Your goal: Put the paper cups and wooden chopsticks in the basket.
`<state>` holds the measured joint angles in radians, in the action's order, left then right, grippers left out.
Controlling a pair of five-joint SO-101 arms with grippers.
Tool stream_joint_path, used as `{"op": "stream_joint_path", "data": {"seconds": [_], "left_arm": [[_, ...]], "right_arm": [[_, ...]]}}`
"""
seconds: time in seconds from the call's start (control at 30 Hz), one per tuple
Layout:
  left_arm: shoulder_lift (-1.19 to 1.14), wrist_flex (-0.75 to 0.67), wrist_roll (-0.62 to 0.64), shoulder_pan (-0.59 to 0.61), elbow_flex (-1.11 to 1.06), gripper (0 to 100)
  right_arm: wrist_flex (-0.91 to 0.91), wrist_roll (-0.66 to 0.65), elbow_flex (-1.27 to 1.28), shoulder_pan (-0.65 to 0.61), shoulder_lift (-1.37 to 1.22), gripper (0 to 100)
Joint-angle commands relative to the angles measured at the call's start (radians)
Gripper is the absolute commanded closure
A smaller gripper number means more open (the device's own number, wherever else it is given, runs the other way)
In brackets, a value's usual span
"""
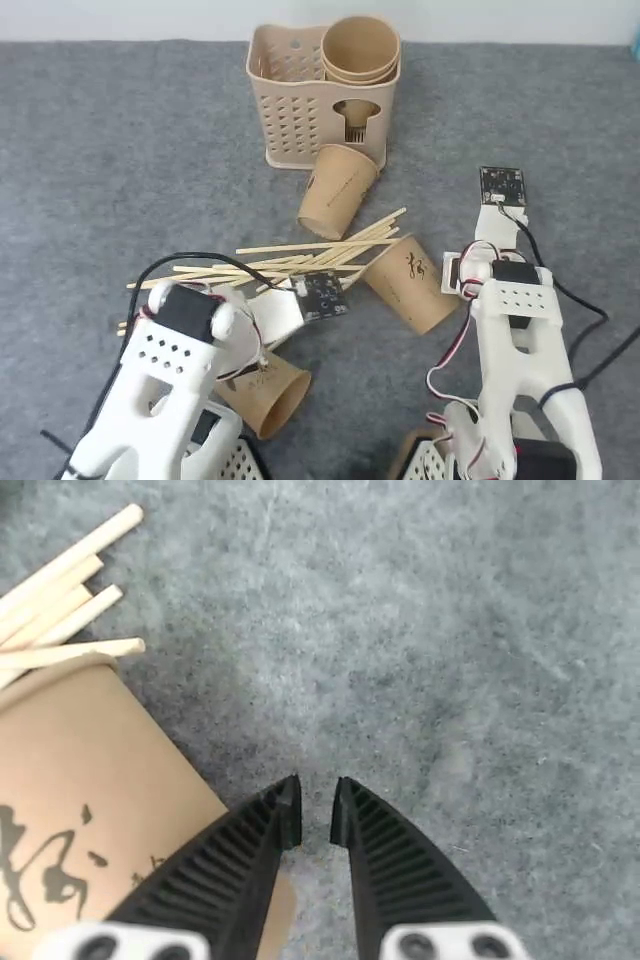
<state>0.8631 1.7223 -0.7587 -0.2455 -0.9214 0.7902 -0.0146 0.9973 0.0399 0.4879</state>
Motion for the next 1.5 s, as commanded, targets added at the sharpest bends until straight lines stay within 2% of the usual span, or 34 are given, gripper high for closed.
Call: {"op": "stream_joint_path", "data": {"seconds": [0.0, 0.13, 0.33, 0.47, 0.73, 0.83, 0.9, 0.97, 1.07, 1.1, 1.27, 1.33, 1.47], "left_arm": [[0.020, 0.031, -0.017, 0.041, 0.001, 99], [0.015, -0.012, -0.017, 0.112, -0.038, 99], [0.020, -0.265, -0.014, 0.127, -0.257, 99], [0.020, -0.417, 0.006, 0.124, -0.302, 99], [0.020, -0.724, 0.390, 0.124, -0.243, 99], [0.020, -0.649, 0.491, 0.124, -0.088, 99], [0.020, -0.500, 0.514, 0.114, 0.038, 99], [0.020, -0.311, 0.486, 0.058, 0.151, 99], [0.020, -0.012, 0.379, -0.023, 0.291, 99], [0.020, 0.049, 0.348, -0.043, 0.323, 99], [0.038, 0.037, 0.325, -0.054, 0.251, 99], [0.014, 0.035, 0.255, -0.097, 0.206, 99], [-0.072, 0.034, 0.133, -0.107, 0.105, 99]], "right_arm": [[-0.022, -0.014, -0.011, 0.008, 0.002, 92.4], [-0.022, -0.014, -0.011, 0.012, 0.002, 92.4], [-0.022, -0.014, -0.012, 0.010, 0.002, 92.4], [-0.022, -0.014, -0.012, 0.010, 0.002, 92.4], [-0.024, -0.014, -0.012, 0.007, 0.002, 92.4], [-0.024, -0.014, -0.012, 0.007, 0.002, 92.4], [-0.024, -0.014, -0.012, 0.007, 0.002, 92.4], [-0.024, -0.014, -0.012, 0.008, 0.002, 92.4], [-0.024, -0.014, -0.012, 0.008, 0.002, 92.4], [-0.024, -0.014, -0.012, 0.007, 0.002, 92.4], [-0.038, -0.014, -0.012, 0.007, -0.018, 92.4], [-0.033, -0.014, -0.031, 0.007, -0.048, 92.4], [-0.027, -0.014, -0.081, 0.013, -0.128, 92.4]]}}
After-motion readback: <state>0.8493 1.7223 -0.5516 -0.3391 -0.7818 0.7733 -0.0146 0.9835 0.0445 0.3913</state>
